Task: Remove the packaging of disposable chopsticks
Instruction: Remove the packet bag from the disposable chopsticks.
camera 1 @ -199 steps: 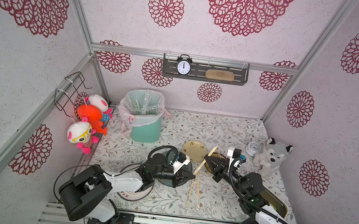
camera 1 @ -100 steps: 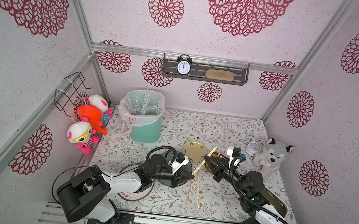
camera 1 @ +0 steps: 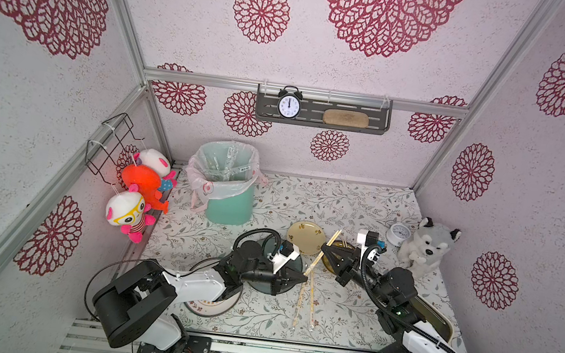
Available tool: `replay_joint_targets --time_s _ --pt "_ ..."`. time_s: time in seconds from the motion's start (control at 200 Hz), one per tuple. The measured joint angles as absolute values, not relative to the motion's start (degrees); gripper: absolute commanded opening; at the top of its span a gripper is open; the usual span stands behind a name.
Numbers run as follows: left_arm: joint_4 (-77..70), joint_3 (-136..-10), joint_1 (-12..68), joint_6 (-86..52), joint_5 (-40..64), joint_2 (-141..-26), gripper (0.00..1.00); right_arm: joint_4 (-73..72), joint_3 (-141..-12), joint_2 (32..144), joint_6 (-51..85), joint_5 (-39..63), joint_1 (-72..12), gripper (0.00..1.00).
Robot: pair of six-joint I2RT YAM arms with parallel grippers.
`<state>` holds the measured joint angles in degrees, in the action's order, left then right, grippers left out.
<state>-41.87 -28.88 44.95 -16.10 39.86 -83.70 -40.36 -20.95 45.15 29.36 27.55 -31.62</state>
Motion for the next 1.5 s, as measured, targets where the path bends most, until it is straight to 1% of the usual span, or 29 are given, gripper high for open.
replay_joint_targets --time_s 0.766,1.071,1.076,1.086,1.136,1.161,1.211,1.226,1.271,1.366,1.411,1.461,1.481,1.501 --pt "-41.19 -30.81 44.95 -15.81 41.32 -85.56 0.0 -39.2 -20.8 43.44 28.01 27.7 -31.27 0.0" --pt "-39.97 -30.98 44.97 -15.59 40.21 -85.95 0.0 -42.0 -18.59 43.16 28.01 27.31 -31.24 0.0" --pt "-39.99 -30.98 44.95 -15.62 40.16 -85.95 0.01 -41.98 -18.57 43.11 28.01 27.27 -31.24 0.0" --pt "-40.12 -30.98 44.95 -15.64 39.97 -85.93 0.06 -41.89 -18.57 43.03 27.99 27.18 -31.24 0.0" --pt "-40.4 -30.96 44.91 -15.92 39.24 -85.73 0.34 -41.74 -18.57 42.61 27.97 26.89 -31.14 0.0" --pt "-39.75 -30.87 44.8 -16.03 38.83 -85.38 0.37 -42.41 -18.59 42.41 27.97 26.65 -31.07 0.0" --pt "-38.17 -30.33 44.12 -16.58 37.93 -84.75 0.37 -44.34 -18.63 41.78 28.03 26.7 -30.79 0.0" --pt "-37.69 -30.22 43.83 -16.56 37.8 -84.51 0.39 -44.95 -18.63 41.63 28.05 26.7 -30.76 0.0" --pt "-35.44 -30.28 43.13 -16.47 37.26 -83.57 0.49 -46.81 -18.63 41.39 28.1 26.79 -30.68 0.0" --pt "-28.71 -32.75 42.44 -14.81 35.57 -80.03 0.75 -49.12 -18.61 41.58 28.12 27.14 -30.63 0.0" --pt "-27.14 -34.26 42.41 -14.26 34.54 -78.17 0.84 -49.41 -18.48 41.76 28.14 27.27 -30.63 0.0" --pt "-25.98 -35.83 42.37 -13.32 33.08 -75.61 0.9 -49.71 -18.11 41.76 28.16 27.24 -30.63 0.0" --pt "-25.67 -36.49 42.35 -13.28 32.62 -74.7 0.98 -49.82 -17.89 41.76 28.16 27.29 -30.63 0.0" --pt "-25.3 -37.12 42.35 -12.8 32.42 -73.93 1.0 -49.95 -17.63 41.69 28.16 27.27 -30.63 0.0"
